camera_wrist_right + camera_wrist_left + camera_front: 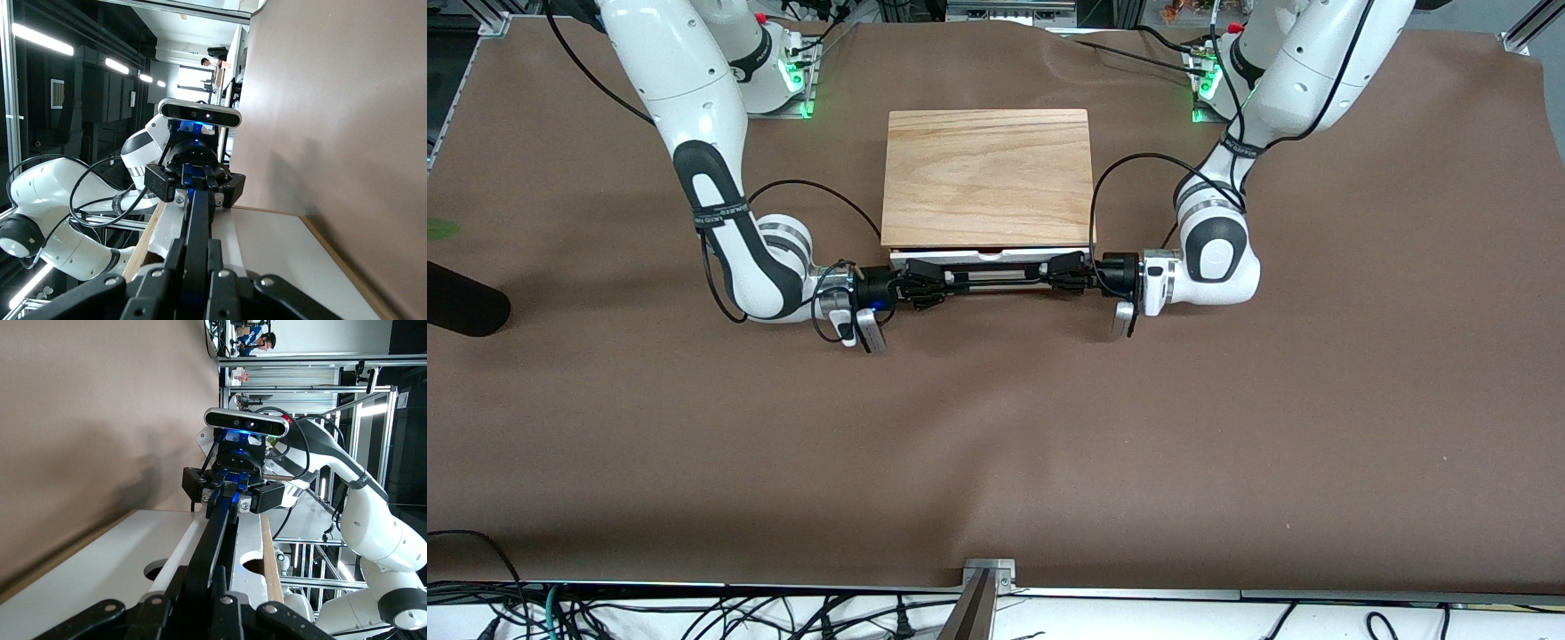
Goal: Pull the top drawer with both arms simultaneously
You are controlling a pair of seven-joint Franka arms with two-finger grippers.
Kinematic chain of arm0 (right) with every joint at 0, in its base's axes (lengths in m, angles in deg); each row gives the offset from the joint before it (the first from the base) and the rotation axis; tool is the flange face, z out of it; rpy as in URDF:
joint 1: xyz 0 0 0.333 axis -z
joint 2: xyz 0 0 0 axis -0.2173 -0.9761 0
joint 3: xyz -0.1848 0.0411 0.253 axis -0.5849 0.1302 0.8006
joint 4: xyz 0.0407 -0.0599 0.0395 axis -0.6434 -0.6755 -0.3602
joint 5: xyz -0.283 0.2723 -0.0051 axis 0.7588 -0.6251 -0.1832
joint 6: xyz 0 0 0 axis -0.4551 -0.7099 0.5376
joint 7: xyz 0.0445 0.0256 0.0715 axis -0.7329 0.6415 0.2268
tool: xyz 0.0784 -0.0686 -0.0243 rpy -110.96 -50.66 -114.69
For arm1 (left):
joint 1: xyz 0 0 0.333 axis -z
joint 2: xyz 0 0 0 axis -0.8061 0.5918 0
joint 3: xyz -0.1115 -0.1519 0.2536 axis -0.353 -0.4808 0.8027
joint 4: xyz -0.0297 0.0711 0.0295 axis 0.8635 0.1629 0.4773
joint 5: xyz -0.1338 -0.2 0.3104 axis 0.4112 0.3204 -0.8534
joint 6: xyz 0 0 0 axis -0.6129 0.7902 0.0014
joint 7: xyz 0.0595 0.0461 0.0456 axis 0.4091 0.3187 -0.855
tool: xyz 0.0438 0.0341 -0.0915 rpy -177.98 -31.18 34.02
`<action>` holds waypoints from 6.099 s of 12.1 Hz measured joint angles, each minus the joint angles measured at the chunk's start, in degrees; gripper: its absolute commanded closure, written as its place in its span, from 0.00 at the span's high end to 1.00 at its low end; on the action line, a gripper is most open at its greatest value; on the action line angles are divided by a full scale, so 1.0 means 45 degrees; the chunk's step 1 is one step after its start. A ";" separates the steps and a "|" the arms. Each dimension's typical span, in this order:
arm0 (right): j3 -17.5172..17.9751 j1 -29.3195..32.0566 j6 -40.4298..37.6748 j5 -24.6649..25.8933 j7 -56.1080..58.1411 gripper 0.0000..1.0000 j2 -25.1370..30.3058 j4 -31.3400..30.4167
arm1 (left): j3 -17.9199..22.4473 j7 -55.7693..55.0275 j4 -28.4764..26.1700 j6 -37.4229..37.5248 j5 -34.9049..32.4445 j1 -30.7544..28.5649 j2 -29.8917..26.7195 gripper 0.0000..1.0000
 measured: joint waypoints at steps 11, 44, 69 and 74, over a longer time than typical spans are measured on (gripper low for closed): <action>-0.0268 0.0128 0.0125 0.0038 -0.1421 0.12 -0.1543 0.2805 | 0.0489 -0.1597 0.2317 -0.0024 -0.0030 0.0080 0.1317 0.00; -0.3931 0.0644 0.0693 0.9291 -0.7991 1.00 -0.0109 0.6521 | 0.1887 -0.7121 0.4041 0.0252 -1.2435 -0.1691 -0.1902 1.00; -0.3674 0.2680 -0.2644 2.1623 -1.5270 1.00 0.6066 0.7161 | 0.2873 -1.1849 0.4351 0.4901 -2.1881 -0.1888 -0.7562 1.00; -0.1691 0.3866 -0.2617 2.2242 -1.5304 1.00 0.7245 0.5138 | 0.2871 -1.2062 0.4396 0.4917 -2.1881 -0.1887 -0.7487 1.00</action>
